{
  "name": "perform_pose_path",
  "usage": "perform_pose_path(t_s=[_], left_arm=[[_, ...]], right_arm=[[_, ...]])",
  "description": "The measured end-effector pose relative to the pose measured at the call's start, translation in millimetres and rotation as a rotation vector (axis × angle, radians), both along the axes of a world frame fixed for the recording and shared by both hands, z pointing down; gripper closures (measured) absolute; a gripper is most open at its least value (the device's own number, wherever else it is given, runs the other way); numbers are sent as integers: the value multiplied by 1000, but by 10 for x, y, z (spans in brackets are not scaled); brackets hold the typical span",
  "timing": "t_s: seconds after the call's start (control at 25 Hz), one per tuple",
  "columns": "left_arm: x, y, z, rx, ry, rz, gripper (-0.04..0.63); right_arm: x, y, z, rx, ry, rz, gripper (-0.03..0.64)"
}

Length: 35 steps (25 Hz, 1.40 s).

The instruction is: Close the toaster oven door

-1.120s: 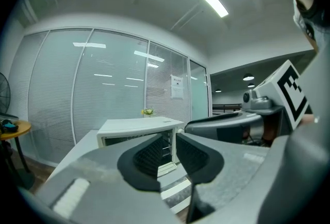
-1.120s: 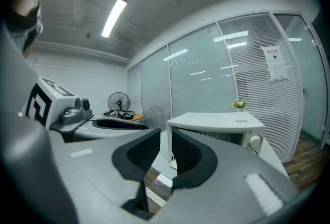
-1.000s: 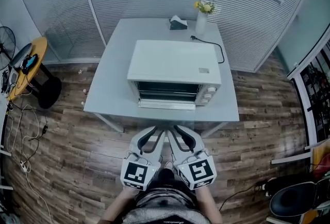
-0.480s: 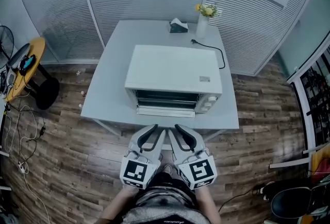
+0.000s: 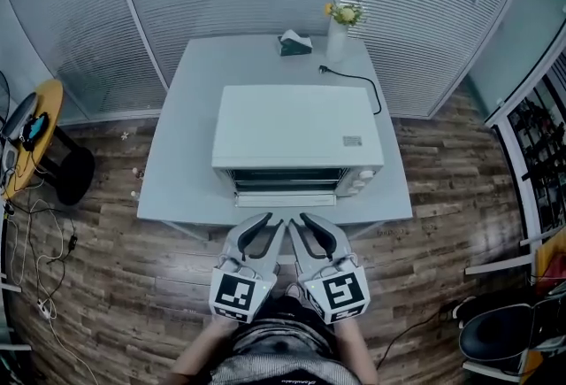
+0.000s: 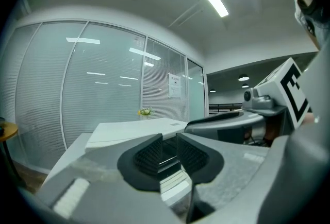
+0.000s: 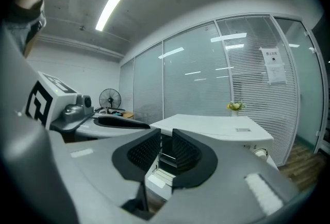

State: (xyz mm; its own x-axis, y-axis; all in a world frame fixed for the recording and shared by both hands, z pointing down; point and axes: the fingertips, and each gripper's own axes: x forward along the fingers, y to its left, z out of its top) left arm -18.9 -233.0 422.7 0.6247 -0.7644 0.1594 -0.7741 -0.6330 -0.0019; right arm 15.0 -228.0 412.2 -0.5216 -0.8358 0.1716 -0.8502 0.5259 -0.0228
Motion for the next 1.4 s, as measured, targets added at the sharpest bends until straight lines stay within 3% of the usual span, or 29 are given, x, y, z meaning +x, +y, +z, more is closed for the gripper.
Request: perform_pose_path(t_s=[0.16, 0.8, 1.12, 1.4], left_arm=[[-39, -36, 134, -3, -30, 26, 508], [-90, -6, 1033, -144, -129, 88, 508], [-121, 173, 1762, -257, -235, 118, 508], [-141, 365, 2294, -288, -369, 167, 508]], right_arm=[[-34, -18, 171, -33, 36, 15, 555], [-84, 31, 1099, -226, 149, 50, 558], [-47, 139, 1467, -308, 204, 64, 557], [-16, 278, 1734, -374, 242, 68, 555]])
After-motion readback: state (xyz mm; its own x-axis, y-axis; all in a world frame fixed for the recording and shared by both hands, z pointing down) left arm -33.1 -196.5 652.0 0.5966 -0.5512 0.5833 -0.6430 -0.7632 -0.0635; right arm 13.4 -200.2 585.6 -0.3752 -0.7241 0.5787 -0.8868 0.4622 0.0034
